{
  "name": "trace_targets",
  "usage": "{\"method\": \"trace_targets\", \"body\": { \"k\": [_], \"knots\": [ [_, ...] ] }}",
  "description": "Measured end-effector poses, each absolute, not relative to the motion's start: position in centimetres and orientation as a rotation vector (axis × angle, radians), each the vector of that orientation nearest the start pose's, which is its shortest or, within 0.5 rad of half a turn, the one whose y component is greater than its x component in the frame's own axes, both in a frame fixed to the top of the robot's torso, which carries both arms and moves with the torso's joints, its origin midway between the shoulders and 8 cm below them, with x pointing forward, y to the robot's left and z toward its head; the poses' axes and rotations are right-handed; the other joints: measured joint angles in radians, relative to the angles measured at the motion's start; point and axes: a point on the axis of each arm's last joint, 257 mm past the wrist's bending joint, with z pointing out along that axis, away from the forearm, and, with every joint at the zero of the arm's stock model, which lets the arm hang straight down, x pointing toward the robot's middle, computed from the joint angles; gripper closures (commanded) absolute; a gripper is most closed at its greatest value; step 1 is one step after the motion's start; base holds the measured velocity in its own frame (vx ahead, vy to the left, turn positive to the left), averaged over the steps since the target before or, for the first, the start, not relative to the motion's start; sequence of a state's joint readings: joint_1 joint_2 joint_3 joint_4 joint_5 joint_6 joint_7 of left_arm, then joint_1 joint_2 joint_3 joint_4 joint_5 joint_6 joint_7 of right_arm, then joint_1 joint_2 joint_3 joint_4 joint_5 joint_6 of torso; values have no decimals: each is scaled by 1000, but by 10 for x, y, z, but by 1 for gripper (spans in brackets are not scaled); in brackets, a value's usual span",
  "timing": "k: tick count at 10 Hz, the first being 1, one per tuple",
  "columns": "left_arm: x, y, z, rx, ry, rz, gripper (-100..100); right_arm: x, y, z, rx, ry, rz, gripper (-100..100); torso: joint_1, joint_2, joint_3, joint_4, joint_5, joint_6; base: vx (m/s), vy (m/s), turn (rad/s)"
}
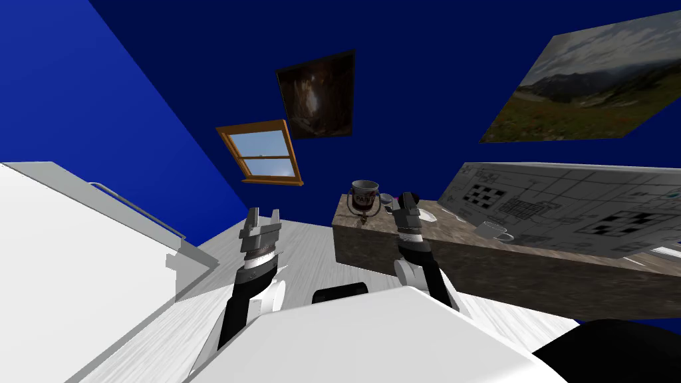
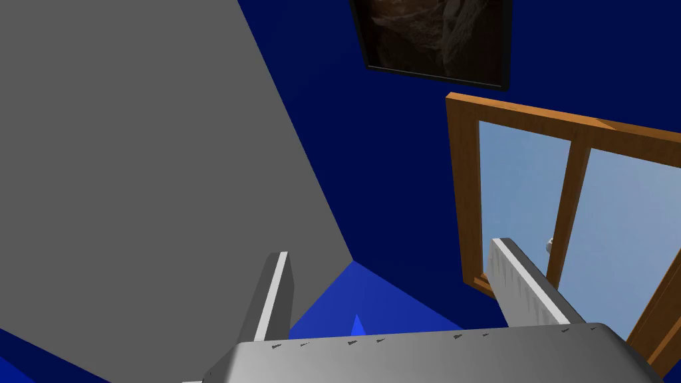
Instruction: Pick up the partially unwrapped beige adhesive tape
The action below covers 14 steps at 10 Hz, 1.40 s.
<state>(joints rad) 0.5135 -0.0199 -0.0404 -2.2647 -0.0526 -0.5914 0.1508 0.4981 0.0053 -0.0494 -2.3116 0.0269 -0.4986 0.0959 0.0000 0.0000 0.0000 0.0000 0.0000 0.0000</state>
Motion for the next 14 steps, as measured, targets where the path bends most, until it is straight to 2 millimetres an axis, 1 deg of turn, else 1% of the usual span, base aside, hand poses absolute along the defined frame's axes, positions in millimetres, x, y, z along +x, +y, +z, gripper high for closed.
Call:
{"method": "trace_targets", "body": {
  "k": [4, 8, 14],
  "knots": [
    [333, 260, 30, -645, 547, -1462, 0, 352, -288, 42, 602, 657, 1267, -100, -4, -1, 0, 0, -1, 0, 7, -63, -108],
    [333, 260, 30, -645, 547, -1462, 0, 371, -292, 45, 689, 654, 1389, -100, -4, 0, 0, 0, -1, 0, 5, -50, -74],
    [333, 260, 30, -645, 547, -1462, 0, 398, -296, 40, 841, 635, 1557, -100, -3, -1, 0, 0, -1, 0, 13, -39, -70]
  ]
}}
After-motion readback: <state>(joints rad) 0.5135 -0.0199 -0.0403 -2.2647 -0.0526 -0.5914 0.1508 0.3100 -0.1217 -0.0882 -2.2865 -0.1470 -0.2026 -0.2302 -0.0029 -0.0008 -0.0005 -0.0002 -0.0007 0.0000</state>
